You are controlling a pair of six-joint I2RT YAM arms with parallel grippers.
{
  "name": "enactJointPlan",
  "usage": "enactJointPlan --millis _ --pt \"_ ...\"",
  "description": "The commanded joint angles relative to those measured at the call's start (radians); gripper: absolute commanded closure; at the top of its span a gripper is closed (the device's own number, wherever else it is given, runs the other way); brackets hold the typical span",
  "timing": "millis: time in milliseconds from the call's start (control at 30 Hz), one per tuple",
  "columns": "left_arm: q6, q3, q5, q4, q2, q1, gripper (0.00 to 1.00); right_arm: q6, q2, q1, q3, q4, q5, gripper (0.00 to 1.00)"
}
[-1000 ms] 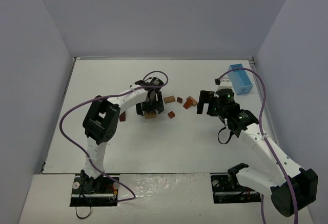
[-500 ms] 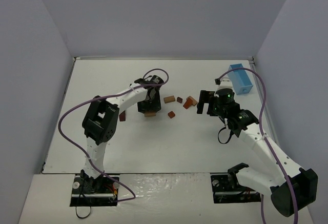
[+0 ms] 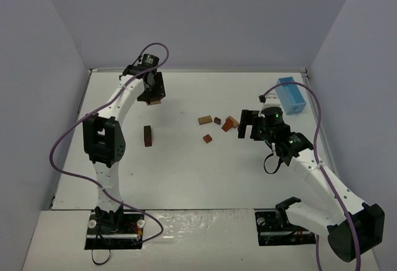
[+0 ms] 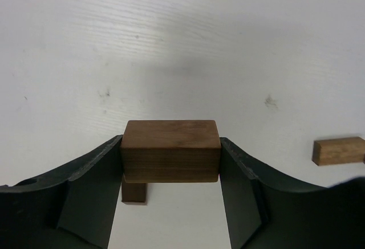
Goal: Build the wood block tower
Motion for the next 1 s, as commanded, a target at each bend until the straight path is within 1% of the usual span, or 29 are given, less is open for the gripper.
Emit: enactJointPlan --millis 0,200,433,667,967 --pt "0.117 0.081 0.063 -0.019 0.043 0.042 0.96 -0.017 0.013 -0.003 0.018 0.032 -0.011 0.0" --pt "0.139 0.087 0.071 -0.018 0.102 0.082 0.96 -0.023 0.032 -0.003 0.022 0.035 -0.019 0.0" --pt "0.149 0.057 0.071 -0.016 0.126 0.089 0.96 -0.027 0.034 -0.003 0.02 0.035 -0.021 0.0" --pt "0.157 0.0 0.079 -0.013 0.128 0.091 0.97 -0.03 0.046 -0.003 0.028 0.035 -0.022 0.0" --pt "0.163 -0.119 0.083 0.058 0.085 0.095 1.0 -0.03 0.041 -0.003 0.024 0.035 -0.026 0.0"
